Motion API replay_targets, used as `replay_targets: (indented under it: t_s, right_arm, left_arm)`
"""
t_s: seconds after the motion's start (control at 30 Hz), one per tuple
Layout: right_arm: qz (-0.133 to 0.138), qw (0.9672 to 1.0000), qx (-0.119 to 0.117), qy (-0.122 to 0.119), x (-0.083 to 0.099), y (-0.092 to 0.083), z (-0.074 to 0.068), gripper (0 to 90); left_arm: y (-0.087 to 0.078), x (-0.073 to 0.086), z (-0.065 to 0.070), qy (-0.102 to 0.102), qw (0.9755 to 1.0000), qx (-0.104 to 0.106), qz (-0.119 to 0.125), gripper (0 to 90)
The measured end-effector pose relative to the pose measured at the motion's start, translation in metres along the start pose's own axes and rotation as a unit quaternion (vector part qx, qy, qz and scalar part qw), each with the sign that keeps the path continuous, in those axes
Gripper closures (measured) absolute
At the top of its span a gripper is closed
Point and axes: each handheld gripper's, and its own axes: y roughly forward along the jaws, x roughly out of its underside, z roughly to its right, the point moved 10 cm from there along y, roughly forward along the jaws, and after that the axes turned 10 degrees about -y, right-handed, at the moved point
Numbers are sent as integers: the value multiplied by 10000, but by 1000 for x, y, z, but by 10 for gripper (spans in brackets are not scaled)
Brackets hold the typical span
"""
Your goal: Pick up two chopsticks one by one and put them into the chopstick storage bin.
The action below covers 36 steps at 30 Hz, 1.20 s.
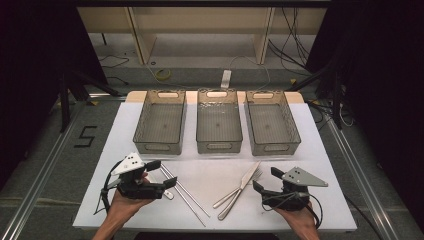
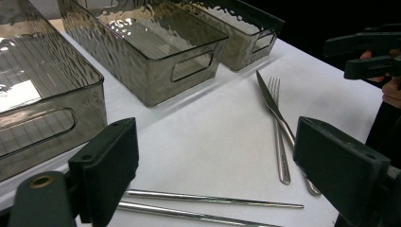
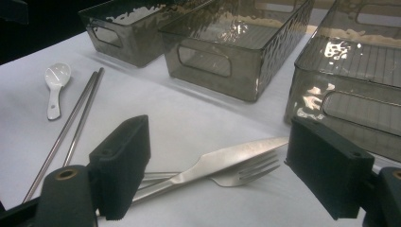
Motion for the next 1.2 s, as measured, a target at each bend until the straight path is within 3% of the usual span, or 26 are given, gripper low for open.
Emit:
replay_targets:
  t_s: [0.43, 0.7, 0.8, 0.93, 1.03, 1.2]
  right_arm:
    - [-32, 10000, -9, 14, 0, 0, 0, 232]
    - [-129, 9999, -12, 102, 3, 1, 0, 236]
    - [-144, 9999, -20, 70, 3, 2, 0, 237]
    - [-179, 9998, -44, 80, 4, 2, -1, 238]
    - [-189, 9998, -54, 80, 5, 3, -1, 239]
    - [-203, 9997, -76, 96, 5, 3, -1, 241]
  left_arm:
    - [3, 2, 2, 1, 9997, 111, -200, 144]
    - [5, 5, -2, 77, 9991, 16, -406, 148]
    - [6, 8, -4, 172, 9981, -27, -590, 149]
    - [8, 10, -7, 357, 9949, -157, -932, 155]
    - [9, 10, -8, 541, 9894, -306, -1313, 157]
    - [14, 11, -13, 796, 9813, -440, -1695, 163]
